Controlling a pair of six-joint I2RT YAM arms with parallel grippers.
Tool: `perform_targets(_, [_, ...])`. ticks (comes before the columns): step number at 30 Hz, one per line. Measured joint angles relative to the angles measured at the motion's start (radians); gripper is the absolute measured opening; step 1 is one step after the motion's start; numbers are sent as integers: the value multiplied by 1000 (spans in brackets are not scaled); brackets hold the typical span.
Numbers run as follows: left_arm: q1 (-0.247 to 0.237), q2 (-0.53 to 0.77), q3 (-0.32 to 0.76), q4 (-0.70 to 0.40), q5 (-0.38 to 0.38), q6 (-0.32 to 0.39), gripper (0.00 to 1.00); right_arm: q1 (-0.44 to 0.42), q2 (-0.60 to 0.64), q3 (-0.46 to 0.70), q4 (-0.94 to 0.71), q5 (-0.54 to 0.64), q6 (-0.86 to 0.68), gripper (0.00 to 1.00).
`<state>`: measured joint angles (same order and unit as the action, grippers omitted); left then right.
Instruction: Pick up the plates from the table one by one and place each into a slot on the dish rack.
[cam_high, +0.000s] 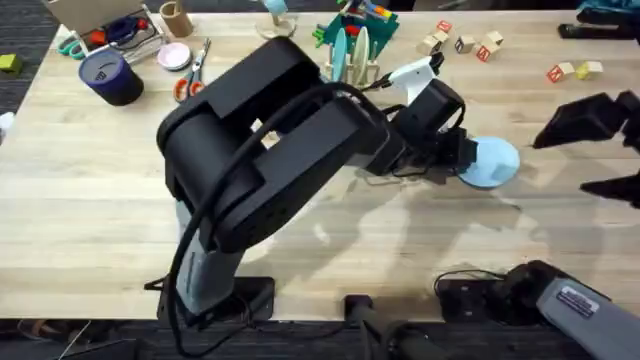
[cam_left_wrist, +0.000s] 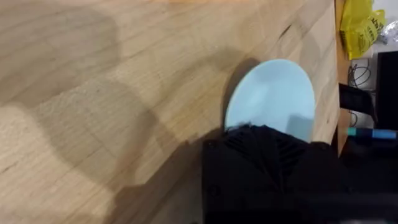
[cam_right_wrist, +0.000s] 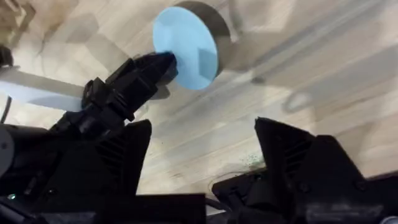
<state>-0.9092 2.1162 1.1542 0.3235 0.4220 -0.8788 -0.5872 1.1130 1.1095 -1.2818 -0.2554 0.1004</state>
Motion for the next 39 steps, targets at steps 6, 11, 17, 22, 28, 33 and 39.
perform_targets(6, [0,0,3,-7,0,0,39,-53,0,-74,104,-55,-49,996])
perform_targets(11, [0,0,5,-10,0,0,39,-58,15,-125,190,-69,-64,996])
perform_targets(17, [0,0,5,-10,0,0,38,-58,114,-156,260,-83,-73,996])
perform_targets(22, [0,0,5,-10,0,0,38,-58,198,-157,288,-92,-87,996])
perform_targets(28, [0,0,5,-10,0,0,38,-58,310,-157,317,-168,-149,995])
perform_targets(33, [0,0,5,-10,0,0,38,-58,390,-157,335,-222,-194,995])
perform_targets(39, [0,0,5,-10,0,-4,39,-58,454,-157,381,-252,-222,995])
